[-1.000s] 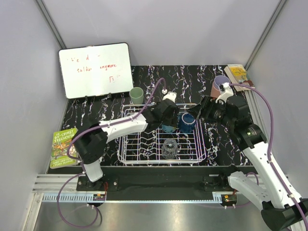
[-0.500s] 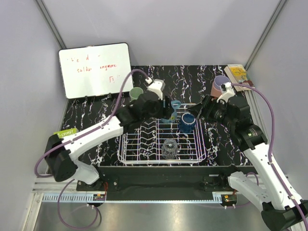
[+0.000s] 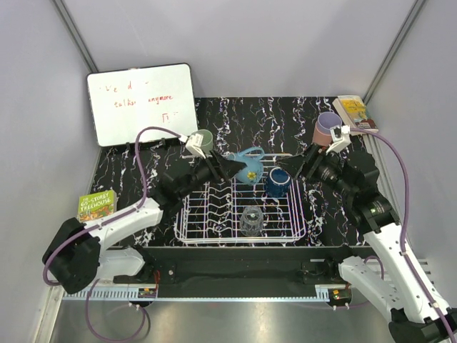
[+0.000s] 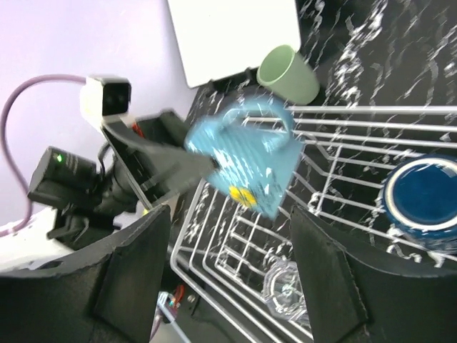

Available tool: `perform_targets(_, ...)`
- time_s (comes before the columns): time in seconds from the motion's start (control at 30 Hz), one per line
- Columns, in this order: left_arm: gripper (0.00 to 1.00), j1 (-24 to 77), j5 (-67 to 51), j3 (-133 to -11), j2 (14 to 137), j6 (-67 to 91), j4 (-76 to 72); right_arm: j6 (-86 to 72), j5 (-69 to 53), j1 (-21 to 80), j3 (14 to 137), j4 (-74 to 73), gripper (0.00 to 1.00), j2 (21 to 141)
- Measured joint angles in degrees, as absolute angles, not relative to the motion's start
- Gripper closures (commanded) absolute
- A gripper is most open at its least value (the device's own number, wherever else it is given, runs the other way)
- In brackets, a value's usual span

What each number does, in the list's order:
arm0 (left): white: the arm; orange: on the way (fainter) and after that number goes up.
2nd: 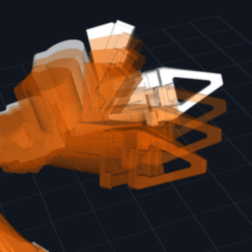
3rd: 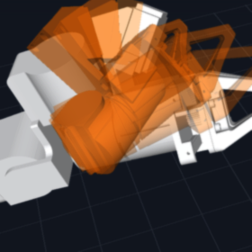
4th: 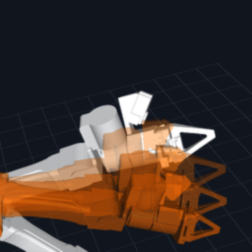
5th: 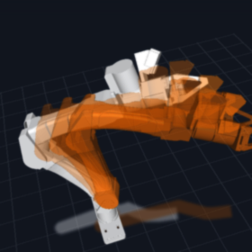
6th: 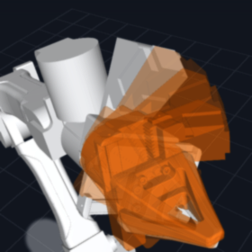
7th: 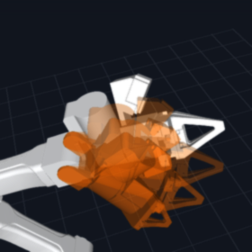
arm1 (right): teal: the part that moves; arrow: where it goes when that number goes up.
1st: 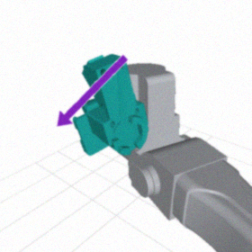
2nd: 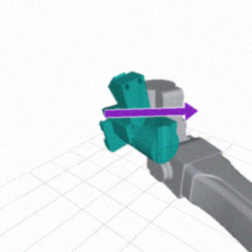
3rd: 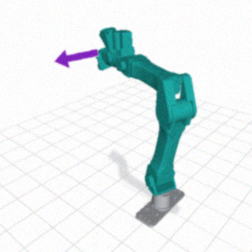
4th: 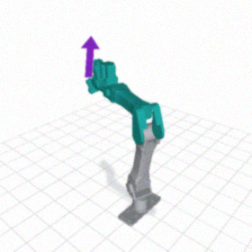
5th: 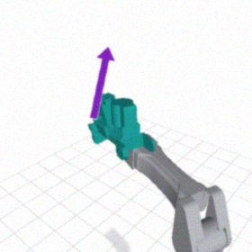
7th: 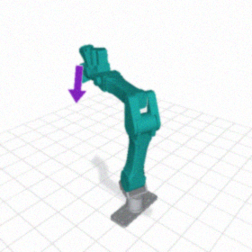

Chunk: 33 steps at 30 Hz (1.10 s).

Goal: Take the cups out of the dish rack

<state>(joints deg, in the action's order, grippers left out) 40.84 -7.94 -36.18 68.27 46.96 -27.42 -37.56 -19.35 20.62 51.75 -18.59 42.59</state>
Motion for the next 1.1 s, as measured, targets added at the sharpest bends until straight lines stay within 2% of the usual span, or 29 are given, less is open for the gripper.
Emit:
perform_targets(0.2,1.0,38.26,-11.75,-35.57,71.94,56.29,-47.2,-40.93,-24.14,20.62,46.26,-13.63,0.25,41.71)
perform_targets(0.37,1.0,37.85,-14.74,-35.57,74.85,60.82,-55.53,-42.35,-27.03,20.62,44.29,-10.81,0.26,39.77)
perform_targets(0.83,1.0,38.28,-19.2,-35.57,77.65,65.41,-60.99,-46.44,-31.03,20.62,41.89,2.5,0.28,45.87)
perform_targets(1.0,1.0,40.03,-20.08,-35.62,77.65,65.47,-60.95,-47.55,-31.44,20.67,41.82,6.57,0.39,49.41)
perform_targets(1.03,1.0,40.4,-20.1,-35.62,77.65,65.39,-60.71,-47.86,-32.12,20.71,41.82,7.53,0.43,49.93)
perform_targets(1.07,1.0,40.73,-20.16,-35.64,77.78,65.41,-60.47,-47.97,-32.45,20.8,41.85,8.4,0.55,50.39)
perform_targets(1.1,1.0,41.01,-20.18,-35.62,77.89,65.39,-60.38,-48.14,-32.71,21.04,41.87,9.13,0.63,50.81)
